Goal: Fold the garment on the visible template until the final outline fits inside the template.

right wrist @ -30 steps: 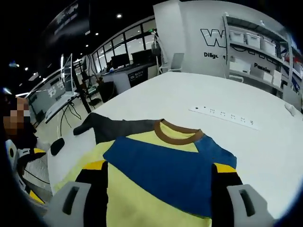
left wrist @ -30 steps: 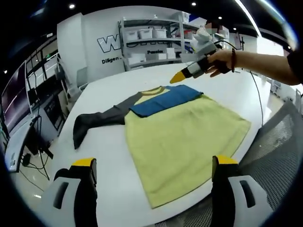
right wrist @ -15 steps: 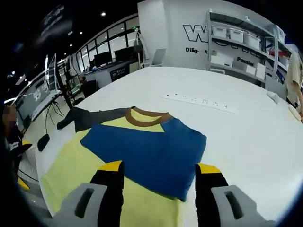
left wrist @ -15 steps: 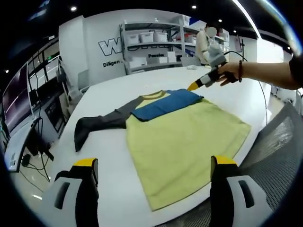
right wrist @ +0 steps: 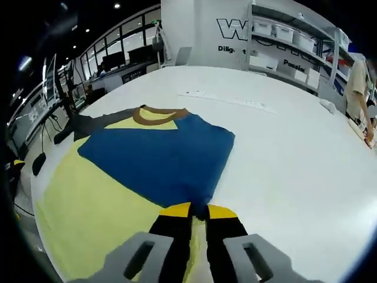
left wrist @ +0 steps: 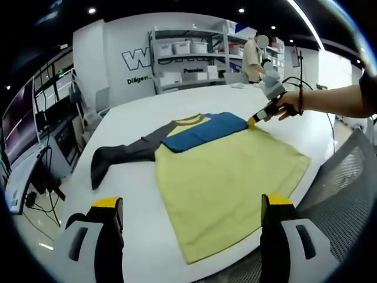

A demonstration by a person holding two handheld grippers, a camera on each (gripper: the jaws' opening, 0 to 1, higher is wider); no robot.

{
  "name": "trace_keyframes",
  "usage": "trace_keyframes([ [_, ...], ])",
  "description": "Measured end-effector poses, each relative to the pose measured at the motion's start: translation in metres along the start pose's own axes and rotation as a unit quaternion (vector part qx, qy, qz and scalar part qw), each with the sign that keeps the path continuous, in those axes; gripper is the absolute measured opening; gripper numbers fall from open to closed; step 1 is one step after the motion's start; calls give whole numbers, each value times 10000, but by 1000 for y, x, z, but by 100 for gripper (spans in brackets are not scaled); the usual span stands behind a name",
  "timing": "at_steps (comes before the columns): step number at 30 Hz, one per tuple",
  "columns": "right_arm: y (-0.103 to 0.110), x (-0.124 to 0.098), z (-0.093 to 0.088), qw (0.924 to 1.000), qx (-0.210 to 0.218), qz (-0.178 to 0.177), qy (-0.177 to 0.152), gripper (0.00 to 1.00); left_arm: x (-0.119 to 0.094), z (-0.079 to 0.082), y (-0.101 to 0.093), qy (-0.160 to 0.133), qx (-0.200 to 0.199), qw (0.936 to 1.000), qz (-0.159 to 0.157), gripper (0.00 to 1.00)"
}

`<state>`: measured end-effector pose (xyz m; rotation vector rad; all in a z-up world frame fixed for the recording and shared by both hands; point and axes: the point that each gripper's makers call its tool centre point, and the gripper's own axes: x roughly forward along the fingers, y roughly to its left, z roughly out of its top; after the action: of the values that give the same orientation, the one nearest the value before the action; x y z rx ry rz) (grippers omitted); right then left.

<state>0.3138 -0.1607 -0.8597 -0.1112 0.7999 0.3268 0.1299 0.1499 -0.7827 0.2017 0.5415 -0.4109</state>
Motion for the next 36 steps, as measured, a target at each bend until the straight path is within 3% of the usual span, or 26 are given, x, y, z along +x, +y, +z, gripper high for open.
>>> trace_keyframes([
  [5,-3,-3,-2,9999,116,11,36,2,-1,-1,0,31,33,10000,11,94],
  [11,-8,-5,-14,9965,750,-61,361,11,-1,-2,0,84,90,9999,11,93],
  [13,-14,-3,-9,9976,624,-131,259,9,-1,-2,0,81,97,9999,21,93],
  [19,-18,0,13,9970,775,-48,-35,11,-1,-3,0,120,136,9998,34,93],
  [23,-5,-9,18,9973,731,34,-48,12,0,-4,1,136,140,9998,51,93],
  [25,3,-13,19,9957,906,179,-33,13,0,-4,1,145,144,9998,50,93],
  [29,4,-21,28,9954,941,166,-62,16,0,-5,2,178,170,9997,74,92],
  [31,-5,-14,30,9979,648,-26,19,16,1,-5,3,176,156,9997,73,92],
  [36,-18,8,22,9952,961,-74,145,11,1,-2,1,73,104,9999,18,93],
])
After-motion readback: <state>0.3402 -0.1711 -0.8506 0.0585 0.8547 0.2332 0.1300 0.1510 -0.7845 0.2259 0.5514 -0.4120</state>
